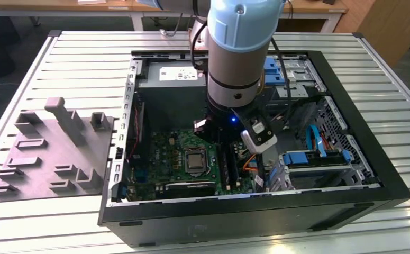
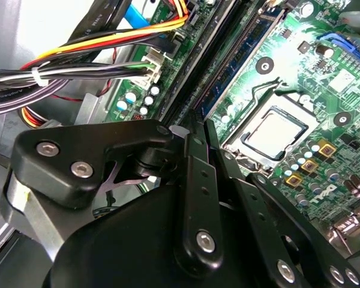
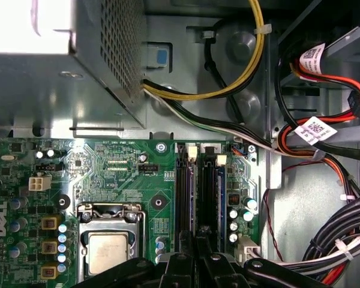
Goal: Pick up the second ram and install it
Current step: 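Insert the second ram into the second slot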
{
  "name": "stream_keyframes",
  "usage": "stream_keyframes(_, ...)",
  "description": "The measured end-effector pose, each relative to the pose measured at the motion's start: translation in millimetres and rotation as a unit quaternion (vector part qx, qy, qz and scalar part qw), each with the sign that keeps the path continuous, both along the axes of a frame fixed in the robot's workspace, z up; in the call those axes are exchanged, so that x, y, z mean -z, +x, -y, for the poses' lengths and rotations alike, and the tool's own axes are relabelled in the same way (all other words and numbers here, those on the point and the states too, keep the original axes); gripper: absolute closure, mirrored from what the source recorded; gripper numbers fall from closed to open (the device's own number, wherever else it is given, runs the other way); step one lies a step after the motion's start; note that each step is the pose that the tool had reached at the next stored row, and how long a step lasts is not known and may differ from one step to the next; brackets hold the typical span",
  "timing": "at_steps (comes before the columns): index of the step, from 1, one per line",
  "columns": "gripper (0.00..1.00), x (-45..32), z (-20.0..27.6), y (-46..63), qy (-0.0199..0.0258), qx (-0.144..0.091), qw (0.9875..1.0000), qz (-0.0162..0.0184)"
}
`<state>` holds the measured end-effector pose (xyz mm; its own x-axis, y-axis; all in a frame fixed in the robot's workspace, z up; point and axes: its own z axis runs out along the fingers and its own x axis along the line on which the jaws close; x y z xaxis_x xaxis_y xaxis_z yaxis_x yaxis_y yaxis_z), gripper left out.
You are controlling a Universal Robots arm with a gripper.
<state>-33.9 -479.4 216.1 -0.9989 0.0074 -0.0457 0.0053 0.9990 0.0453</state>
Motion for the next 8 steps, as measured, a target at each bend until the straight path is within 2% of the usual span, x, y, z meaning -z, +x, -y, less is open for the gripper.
stream_keyframes(8,0.86,0.2,0.0,0.0,-0.0001,0.000,1.0000,0.0000)
